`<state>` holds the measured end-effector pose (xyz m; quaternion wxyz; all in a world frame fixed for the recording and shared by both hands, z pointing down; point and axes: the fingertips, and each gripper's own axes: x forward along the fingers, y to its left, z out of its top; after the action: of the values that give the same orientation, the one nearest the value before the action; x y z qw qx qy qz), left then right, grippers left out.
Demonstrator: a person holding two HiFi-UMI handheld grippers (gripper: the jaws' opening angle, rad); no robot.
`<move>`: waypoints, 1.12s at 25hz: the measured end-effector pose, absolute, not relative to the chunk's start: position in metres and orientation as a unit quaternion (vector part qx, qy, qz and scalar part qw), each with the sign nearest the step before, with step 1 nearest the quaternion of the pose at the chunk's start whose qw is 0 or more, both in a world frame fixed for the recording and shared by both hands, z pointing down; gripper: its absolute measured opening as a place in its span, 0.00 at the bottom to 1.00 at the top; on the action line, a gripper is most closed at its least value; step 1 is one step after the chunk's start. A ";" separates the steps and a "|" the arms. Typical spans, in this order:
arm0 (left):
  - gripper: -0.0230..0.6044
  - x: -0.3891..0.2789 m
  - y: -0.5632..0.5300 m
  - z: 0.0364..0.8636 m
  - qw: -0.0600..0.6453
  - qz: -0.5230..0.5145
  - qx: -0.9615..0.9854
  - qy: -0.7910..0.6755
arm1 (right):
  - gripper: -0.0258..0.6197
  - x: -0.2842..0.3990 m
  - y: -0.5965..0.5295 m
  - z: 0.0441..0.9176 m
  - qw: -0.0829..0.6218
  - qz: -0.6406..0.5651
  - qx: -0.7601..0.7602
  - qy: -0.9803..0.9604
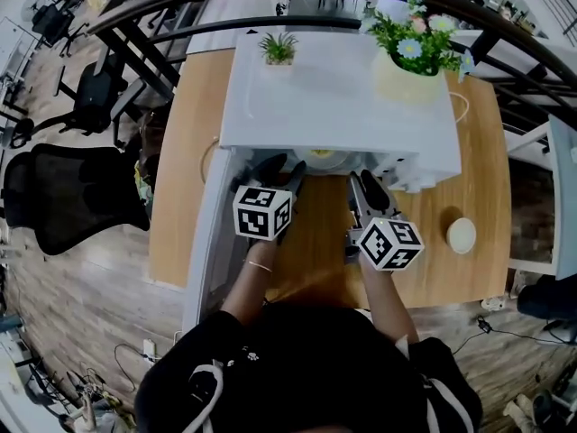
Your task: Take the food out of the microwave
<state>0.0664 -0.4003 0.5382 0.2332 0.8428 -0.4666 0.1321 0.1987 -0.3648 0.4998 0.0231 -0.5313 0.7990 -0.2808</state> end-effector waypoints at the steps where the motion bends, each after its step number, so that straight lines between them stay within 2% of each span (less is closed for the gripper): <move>1: 0.29 0.067 -0.404 0.542 0.234 0.138 0.842 -0.466 | 0.22 0.197 -0.369 0.503 0.019 -0.278 -0.537 0.796; 6: 0.35 0.064 -0.420 0.557 0.249 0.147 0.837 -0.465 | 0.23 0.189 -0.388 0.520 -0.002 -0.274 -0.560 0.782; 12: 0.35 0.063 -0.427 0.579 0.271 0.159 0.829 -0.462 | 0.28 0.186 -0.407 0.546 -0.042 -0.282 -0.581 0.762; 28: 0.35 0.073 -0.437 0.594 0.278 0.173 0.827 -0.458 | 0.32 0.189 -0.431 0.589 -0.106 -0.300 -0.615 0.721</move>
<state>0.0728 -0.4374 0.5942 0.2782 0.8266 -0.4576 0.1733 0.1894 -0.4314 0.5892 -0.1062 -0.6154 0.7213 -0.2997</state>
